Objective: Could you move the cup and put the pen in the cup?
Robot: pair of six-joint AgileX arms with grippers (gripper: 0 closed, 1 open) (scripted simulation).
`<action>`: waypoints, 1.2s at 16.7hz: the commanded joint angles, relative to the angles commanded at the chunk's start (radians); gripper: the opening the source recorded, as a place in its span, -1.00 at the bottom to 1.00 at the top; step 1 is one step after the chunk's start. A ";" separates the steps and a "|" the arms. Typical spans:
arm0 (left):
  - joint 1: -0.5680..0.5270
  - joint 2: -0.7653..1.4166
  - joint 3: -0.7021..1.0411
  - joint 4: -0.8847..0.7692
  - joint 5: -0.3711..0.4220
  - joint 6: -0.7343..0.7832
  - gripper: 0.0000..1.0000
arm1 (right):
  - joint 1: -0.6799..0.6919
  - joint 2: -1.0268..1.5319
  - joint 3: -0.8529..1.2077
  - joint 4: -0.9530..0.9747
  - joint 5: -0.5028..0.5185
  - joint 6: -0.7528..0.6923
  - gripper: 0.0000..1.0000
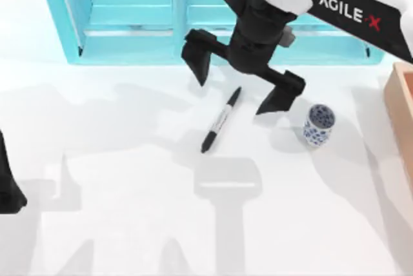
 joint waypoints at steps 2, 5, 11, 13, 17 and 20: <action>0.000 0.000 0.000 0.000 0.000 0.000 1.00 | -0.005 -0.004 0.002 -0.002 0.001 -0.001 1.00; 0.000 0.000 0.000 0.000 0.000 0.000 1.00 | 0.001 0.024 -0.016 0.037 0.001 0.001 1.00; 0.000 0.000 0.000 0.000 0.000 0.000 1.00 | 0.020 0.147 -0.092 0.245 0.006 0.021 1.00; 0.000 0.000 0.000 0.000 0.000 0.000 1.00 | 0.023 0.161 -0.100 0.263 0.006 0.024 1.00; 0.000 0.000 0.000 0.000 0.000 0.000 1.00 | 0.023 0.161 -0.100 0.263 0.006 0.024 0.85; 0.000 0.000 0.000 0.000 0.000 0.000 1.00 | 0.023 0.161 -0.100 0.263 0.006 0.024 0.40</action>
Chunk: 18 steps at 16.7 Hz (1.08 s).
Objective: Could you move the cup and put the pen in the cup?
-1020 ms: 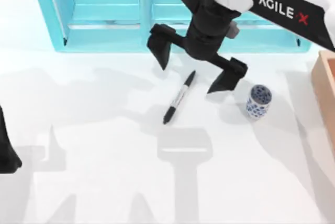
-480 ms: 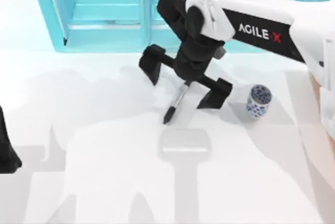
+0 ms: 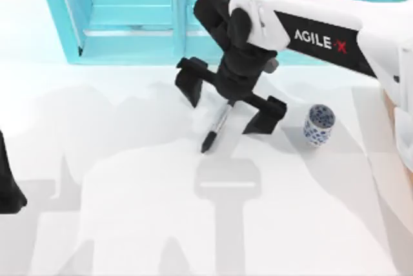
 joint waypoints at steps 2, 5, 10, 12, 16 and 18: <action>0.000 0.000 0.000 0.000 0.000 0.000 1.00 | 0.000 0.000 0.000 0.000 0.000 0.000 0.10; 0.000 0.000 0.000 0.000 0.000 0.000 1.00 | 0.000 0.000 0.000 0.000 0.000 0.000 -0.36; 0.000 0.000 0.000 0.000 0.000 0.000 1.00 | 0.000 0.000 0.000 0.000 0.000 0.000 -1.00; 0.000 0.000 0.000 0.000 0.000 0.000 1.00 | 0.000 0.000 0.000 0.000 0.000 0.000 -1.00; 0.000 0.000 0.000 0.000 0.000 0.000 1.00 | 0.000 0.000 0.000 0.000 0.000 0.000 -1.00; 0.000 0.000 0.000 0.000 0.000 0.000 1.00 | -0.010 -0.086 -0.020 -0.076 0.036 -0.037 -1.00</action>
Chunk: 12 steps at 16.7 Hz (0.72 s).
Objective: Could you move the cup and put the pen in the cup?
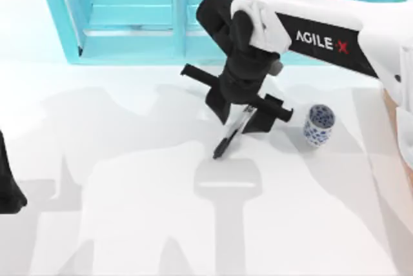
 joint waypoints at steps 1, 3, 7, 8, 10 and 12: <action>0.000 0.000 0.000 0.000 0.000 0.000 1.00 | 0.002 -0.003 -0.003 -0.001 0.000 0.001 -1.00; 0.000 0.000 0.000 0.000 0.000 0.000 1.00 | 0.018 -0.039 -0.032 -0.014 0.000 0.014 -1.00; 0.000 0.000 0.000 0.000 0.000 0.000 1.00 | 0.072 -0.220 -0.145 -0.064 0.010 0.069 -1.00; 0.000 0.000 0.000 0.000 0.000 0.000 1.00 | 0.089 -0.273 -0.178 -0.079 0.012 0.085 -1.00; 0.000 0.000 0.000 0.000 0.000 0.000 1.00 | 0.120 -0.358 -0.235 -0.107 0.016 0.114 -1.00; 0.000 0.000 0.000 0.000 0.000 0.000 1.00 | 0.139 -0.402 -0.270 -0.123 0.019 0.133 -1.00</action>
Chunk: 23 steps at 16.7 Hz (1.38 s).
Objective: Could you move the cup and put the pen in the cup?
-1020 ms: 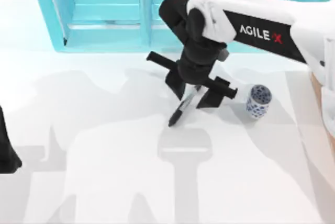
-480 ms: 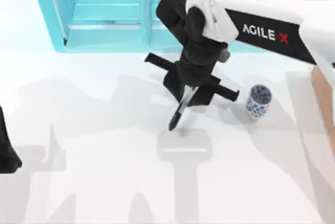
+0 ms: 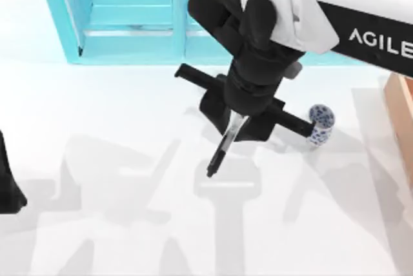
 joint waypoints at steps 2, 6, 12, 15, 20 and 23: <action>0.000 0.000 0.000 0.000 0.000 0.000 1.00 | 0.003 -0.006 -0.005 -0.002 0.000 0.003 -1.00; 0.000 0.000 0.000 0.000 0.000 0.000 1.00 | -0.001 -0.004 -0.009 0.010 0.008 -0.006 -1.00; 0.000 0.000 0.000 0.000 0.000 0.000 1.00 | 0.028 -0.053 -0.193 0.288 0.216 -0.189 -1.00; 0.000 0.000 0.000 0.000 0.000 0.000 1.00 | 0.049 -0.093 -0.345 0.554 0.387 -0.338 -1.00; 0.000 0.000 0.000 0.000 0.000 0.000 1.00 | 0.092 -0.177 -0.634 1.077 0.691 -0.626 -1.00; 0.000 0.000 0.000 0.000 0.000 0.000 1.00 | 0.117 -0.240 -0.801 1.378 0.858 -0.799 -1.00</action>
